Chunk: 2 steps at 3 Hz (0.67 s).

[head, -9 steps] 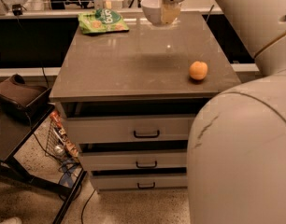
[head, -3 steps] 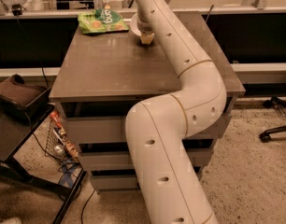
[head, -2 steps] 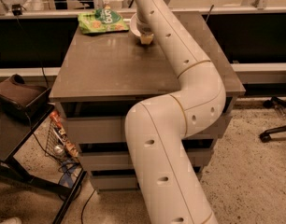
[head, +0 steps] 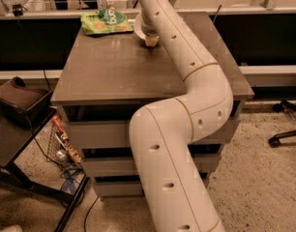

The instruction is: Move white bowl near green rice chip bag

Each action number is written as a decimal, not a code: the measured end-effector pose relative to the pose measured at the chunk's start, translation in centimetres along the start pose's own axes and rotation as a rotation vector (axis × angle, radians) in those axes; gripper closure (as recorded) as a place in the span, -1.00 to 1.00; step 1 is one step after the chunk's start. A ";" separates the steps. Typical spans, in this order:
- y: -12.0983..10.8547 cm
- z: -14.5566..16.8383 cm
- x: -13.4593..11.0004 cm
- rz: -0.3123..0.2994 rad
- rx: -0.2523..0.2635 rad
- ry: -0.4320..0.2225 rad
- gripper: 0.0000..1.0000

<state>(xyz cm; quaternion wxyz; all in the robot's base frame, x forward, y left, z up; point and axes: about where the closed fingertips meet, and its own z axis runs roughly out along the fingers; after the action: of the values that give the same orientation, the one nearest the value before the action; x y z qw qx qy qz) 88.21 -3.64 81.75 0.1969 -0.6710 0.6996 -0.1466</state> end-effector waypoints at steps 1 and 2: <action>0.0 0.2 0.0 -0.001 -0.001 0.000 -0.91; -0.3 -0.5 -0.1 -0.001 -0.001 0.000 -1.00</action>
Offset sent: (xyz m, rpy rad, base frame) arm 0.0009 0.0006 -0.0019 -0.0002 0.0013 0.0007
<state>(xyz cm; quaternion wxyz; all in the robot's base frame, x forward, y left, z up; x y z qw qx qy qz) 88.23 -3.58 82.35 0.1964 -0.6713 0.6995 -0.1462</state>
